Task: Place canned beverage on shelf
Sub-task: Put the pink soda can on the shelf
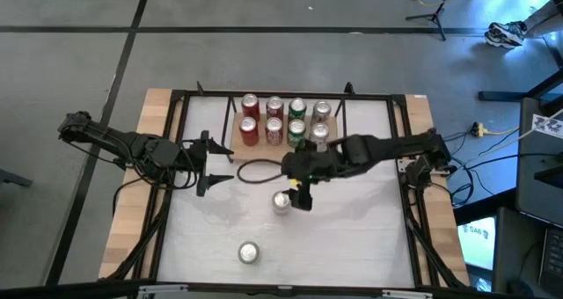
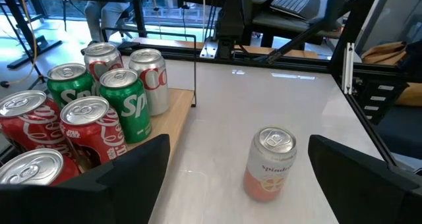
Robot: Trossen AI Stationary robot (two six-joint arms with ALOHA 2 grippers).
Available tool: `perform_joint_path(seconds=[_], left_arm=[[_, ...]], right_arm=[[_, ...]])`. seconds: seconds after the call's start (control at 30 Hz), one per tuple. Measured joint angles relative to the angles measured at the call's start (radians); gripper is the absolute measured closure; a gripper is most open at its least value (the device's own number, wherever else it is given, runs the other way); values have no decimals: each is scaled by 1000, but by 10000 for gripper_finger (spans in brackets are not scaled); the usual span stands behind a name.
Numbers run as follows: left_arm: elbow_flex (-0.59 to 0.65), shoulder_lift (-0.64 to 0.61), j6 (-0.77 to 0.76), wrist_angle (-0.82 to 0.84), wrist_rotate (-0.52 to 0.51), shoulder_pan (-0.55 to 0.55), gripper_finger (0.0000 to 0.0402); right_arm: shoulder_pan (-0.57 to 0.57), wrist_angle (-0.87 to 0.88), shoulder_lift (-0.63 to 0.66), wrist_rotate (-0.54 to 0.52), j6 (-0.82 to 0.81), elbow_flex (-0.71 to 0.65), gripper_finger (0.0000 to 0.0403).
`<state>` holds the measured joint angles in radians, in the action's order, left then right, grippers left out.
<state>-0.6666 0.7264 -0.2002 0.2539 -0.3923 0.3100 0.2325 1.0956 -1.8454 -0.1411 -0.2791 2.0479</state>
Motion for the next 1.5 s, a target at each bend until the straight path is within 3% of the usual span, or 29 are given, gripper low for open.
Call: perform_joint_path(seconds=[0.27,0.43,0.93,1.5], left_arm=[[0,0,-2,1,1,0,51],[0,0,-2,4,1,0,51],[0,0,-2,8,8,0,51],[0,0,-2,8,8,0,51]], right_arm=[[25,-1,-57,-25,-342,-3,36],[23,-4,-102,-29,-476,-5,36],[23,19,-232,-62,-663,-6,36],[36,30,-285,-83,-800,-6,36]])
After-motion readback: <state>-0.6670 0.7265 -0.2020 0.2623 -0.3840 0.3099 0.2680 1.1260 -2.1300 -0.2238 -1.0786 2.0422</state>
